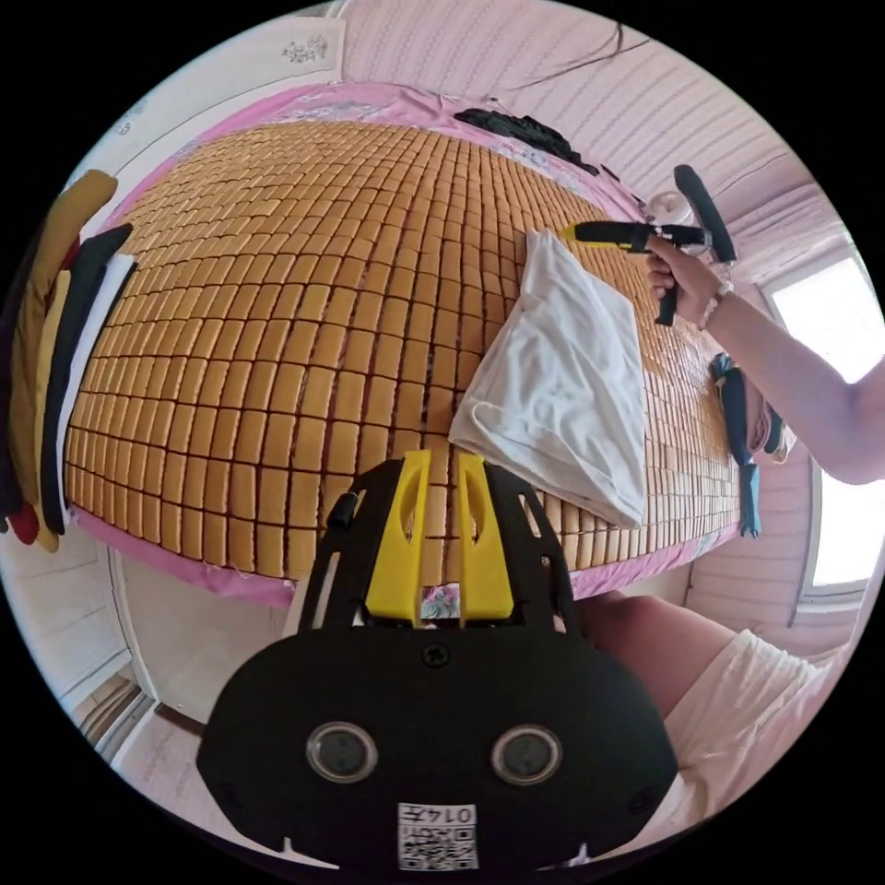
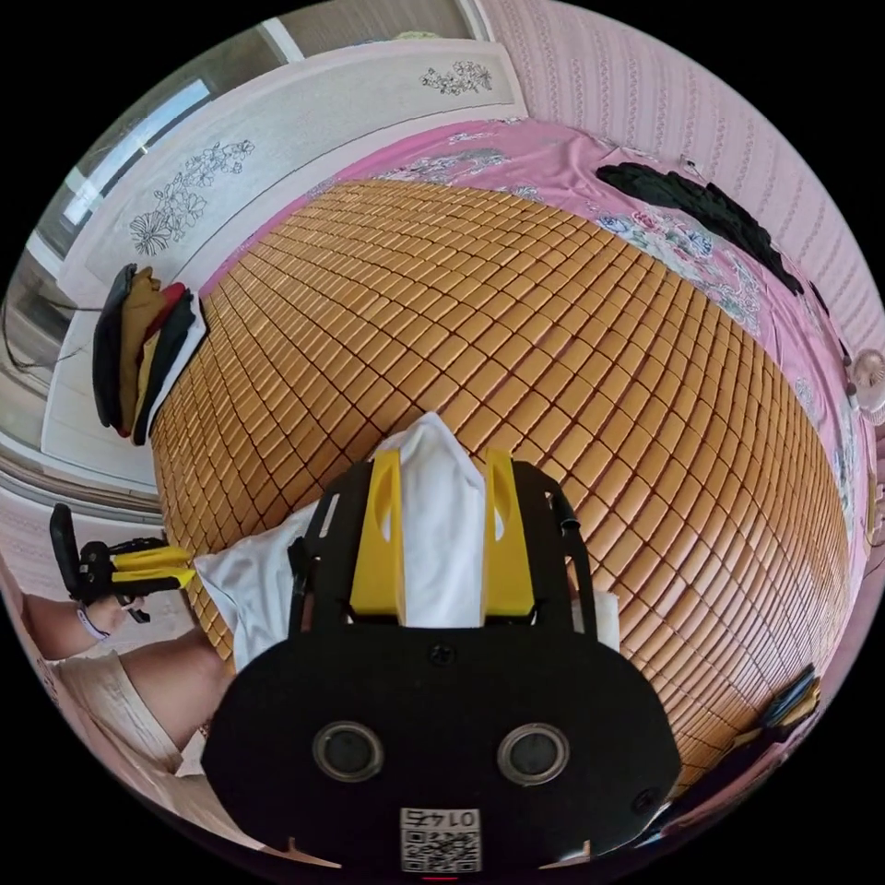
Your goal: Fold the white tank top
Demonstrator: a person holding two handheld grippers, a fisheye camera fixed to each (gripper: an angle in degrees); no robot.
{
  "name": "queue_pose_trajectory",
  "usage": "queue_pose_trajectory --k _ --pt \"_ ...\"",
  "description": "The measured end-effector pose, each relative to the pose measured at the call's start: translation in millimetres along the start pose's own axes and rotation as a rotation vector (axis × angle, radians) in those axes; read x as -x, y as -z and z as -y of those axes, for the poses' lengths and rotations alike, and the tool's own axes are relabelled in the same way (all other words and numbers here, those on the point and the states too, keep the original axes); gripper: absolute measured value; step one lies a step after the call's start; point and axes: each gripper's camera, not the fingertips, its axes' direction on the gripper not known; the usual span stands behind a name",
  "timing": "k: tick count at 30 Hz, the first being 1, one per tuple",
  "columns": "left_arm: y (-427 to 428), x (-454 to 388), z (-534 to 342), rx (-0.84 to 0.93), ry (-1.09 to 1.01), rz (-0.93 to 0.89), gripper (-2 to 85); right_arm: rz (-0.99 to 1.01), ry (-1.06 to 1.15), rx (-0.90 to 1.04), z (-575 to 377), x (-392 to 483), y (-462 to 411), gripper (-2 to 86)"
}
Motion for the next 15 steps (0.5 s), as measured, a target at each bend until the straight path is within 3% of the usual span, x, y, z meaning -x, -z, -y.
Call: queue_pose_trajectory --k 7,15 --pt "-2 19 16 -0.05 0.034 -0.074 9.9 -0.001 0.12 0.085 26 29 -41 8.0" --pt "13 36 -5 -0.002 -0.015 -0.069 0.3 0.151 0.047 -0.055 30 24 -7 3.2"
